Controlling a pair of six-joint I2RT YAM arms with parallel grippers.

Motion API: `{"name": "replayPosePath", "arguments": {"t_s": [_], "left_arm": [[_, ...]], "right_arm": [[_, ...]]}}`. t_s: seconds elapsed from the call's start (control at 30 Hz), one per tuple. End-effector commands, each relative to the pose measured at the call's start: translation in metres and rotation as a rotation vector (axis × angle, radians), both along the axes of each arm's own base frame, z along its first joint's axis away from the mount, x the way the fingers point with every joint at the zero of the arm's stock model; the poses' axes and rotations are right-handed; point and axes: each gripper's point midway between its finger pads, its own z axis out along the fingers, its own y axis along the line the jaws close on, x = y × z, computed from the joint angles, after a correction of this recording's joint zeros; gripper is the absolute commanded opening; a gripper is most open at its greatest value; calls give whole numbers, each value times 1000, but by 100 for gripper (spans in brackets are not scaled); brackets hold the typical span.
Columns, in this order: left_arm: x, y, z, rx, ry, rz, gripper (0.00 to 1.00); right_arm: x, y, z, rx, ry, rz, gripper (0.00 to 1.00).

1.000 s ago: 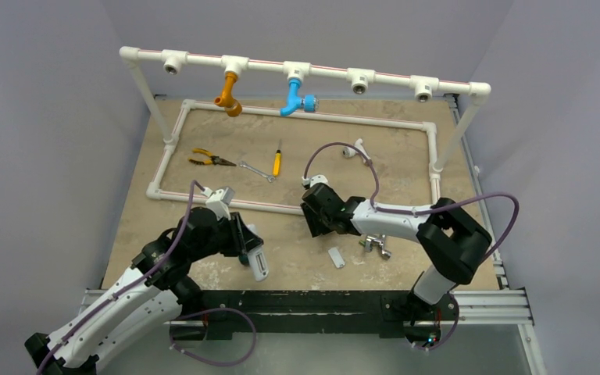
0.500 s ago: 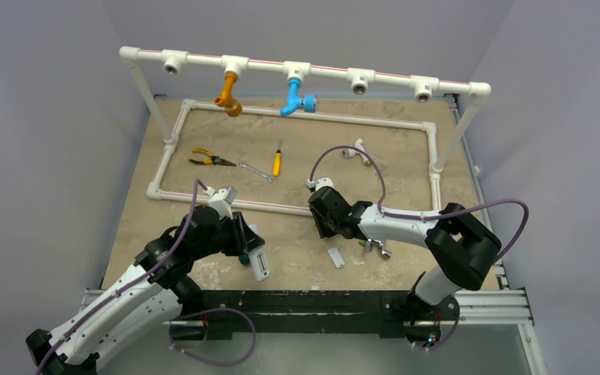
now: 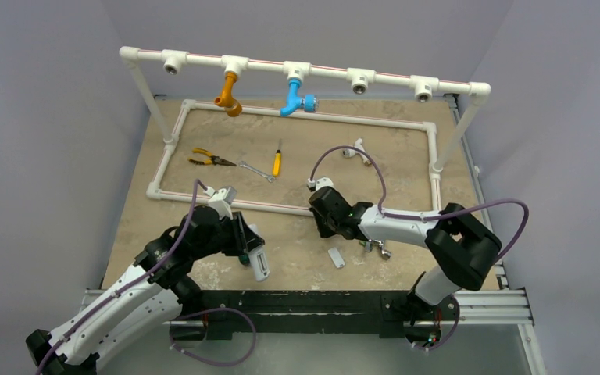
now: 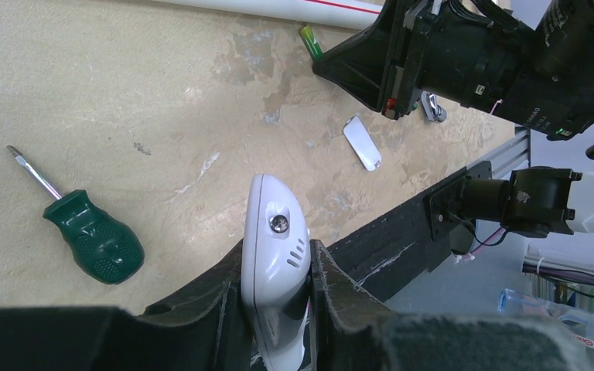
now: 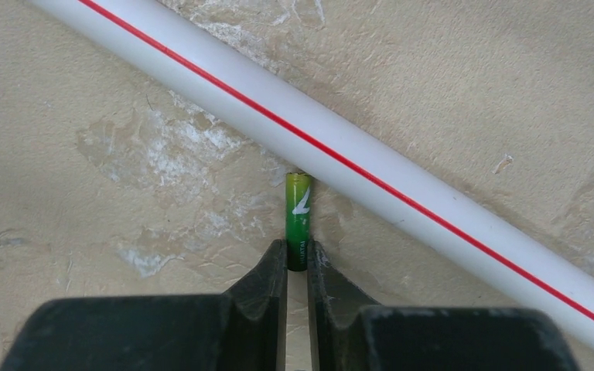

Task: Load the batteries into the remote control
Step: Pick up the battery from the center of the board.

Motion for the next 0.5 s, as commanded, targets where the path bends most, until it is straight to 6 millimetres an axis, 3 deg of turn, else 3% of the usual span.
{"name": "replayPosePath", "arguments": {"t_s": [0.0, 0.2, 0.4, 0.47], "left_arm": [[6, -8, 24, -56, -55, -13, 0], [7, -10, 26, -71, -56, -15, 0], [8, -13, 33, -91, -95, -33, 0], [10, -11, 42, -95, -134, -34, 0]], "right_arm": [[-38, -30, -30, -87, 145, -3, 0], [-34, -25, 1, -10, 73, 24, 0], [-32, -21, 47, 118, -54, 46, 0], [-30, -17, 71, 200, -134, 56, 0]]}}
